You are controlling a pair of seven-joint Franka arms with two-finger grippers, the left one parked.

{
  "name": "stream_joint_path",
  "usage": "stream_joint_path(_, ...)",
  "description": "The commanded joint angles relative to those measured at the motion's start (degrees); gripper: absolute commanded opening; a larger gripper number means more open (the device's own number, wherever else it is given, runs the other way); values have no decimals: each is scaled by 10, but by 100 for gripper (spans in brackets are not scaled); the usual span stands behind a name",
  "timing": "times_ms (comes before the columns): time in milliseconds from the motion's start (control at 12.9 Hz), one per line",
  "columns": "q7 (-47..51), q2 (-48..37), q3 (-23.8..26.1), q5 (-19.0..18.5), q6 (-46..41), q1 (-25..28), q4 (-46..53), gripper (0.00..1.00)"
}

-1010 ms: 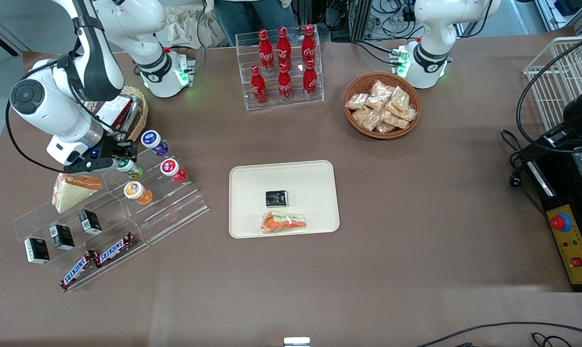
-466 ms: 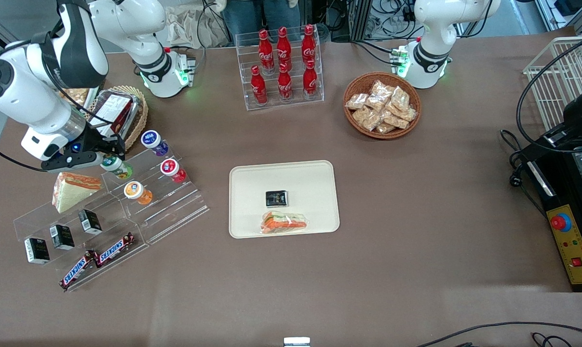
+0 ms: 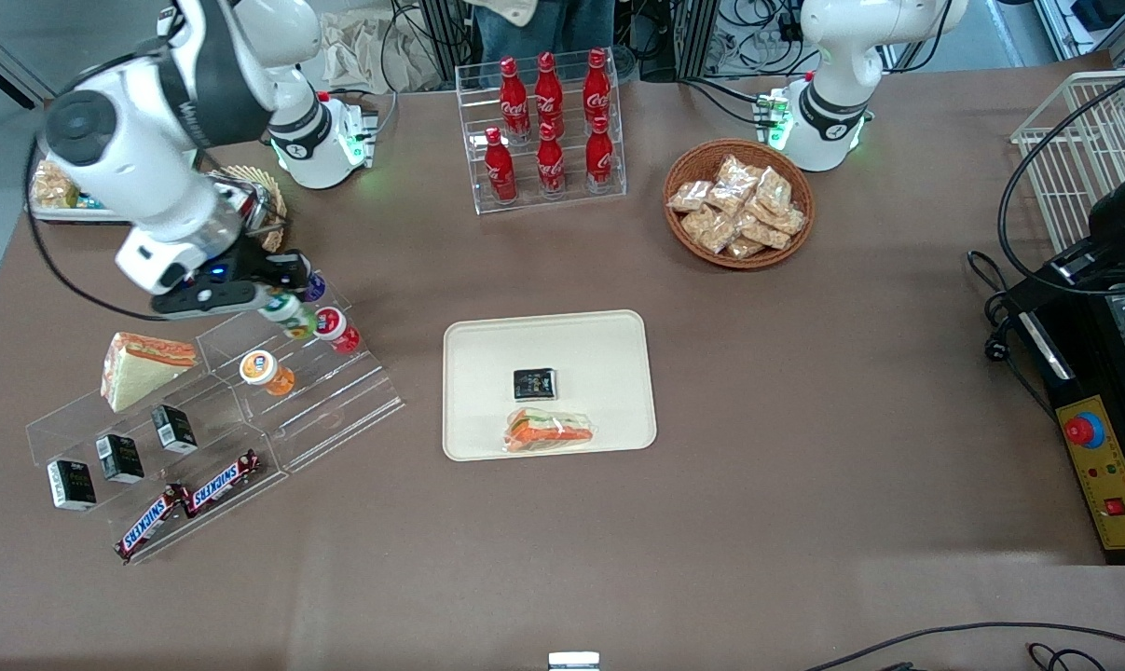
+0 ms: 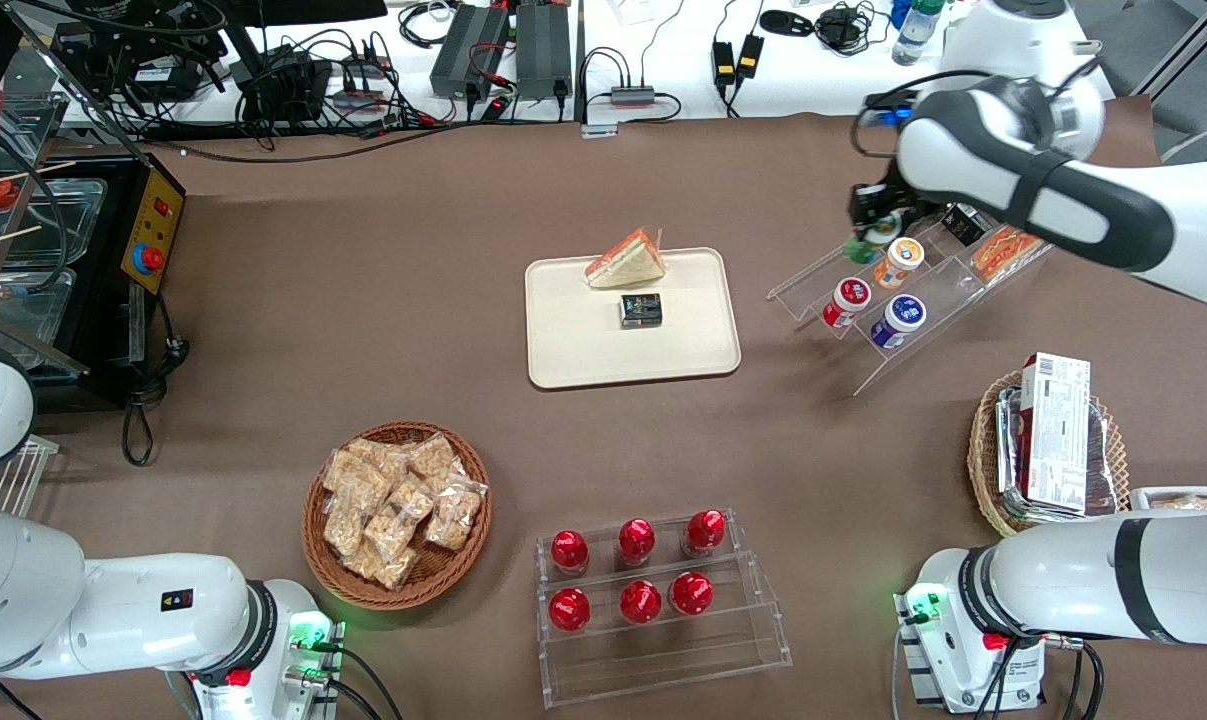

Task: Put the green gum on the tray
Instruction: 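Lift the green gum bottle and carry it over the cream tray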

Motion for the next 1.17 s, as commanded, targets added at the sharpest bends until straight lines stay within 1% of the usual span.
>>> stream_joint_path(0, 78, 44, 40, 10, 10, -1, 39, 45)
stream_joint_path(155, 130, 79, 64, 10, 45, 12, 44, 45)
stream_joint_path(388, 172, 150, 65, 7, 115, 52, 54, 45)
stream_joint_path(544, 194, 195, 65, -5, 159, 79, 55, 45)
stream_joint_path(621, 214, 222, 63, -14, 192, 101, 60, 45)
stream_joint_path(699, 238, 250, 62, -36, 214, 106, 69, 45)
stream_joint_path(777, 253, 269, 62, -58, 216, 111, 78, 45)
stream_joint_path(854, 257, 289, 59, -68, 216, 118, 89, 45)
stream_joint_path(932, 258, 311, 57, -69, 217, 124, 98, 45)
stream_joint_path(1087, 259, 346, 23, -94, 218, 148, 115, 45)
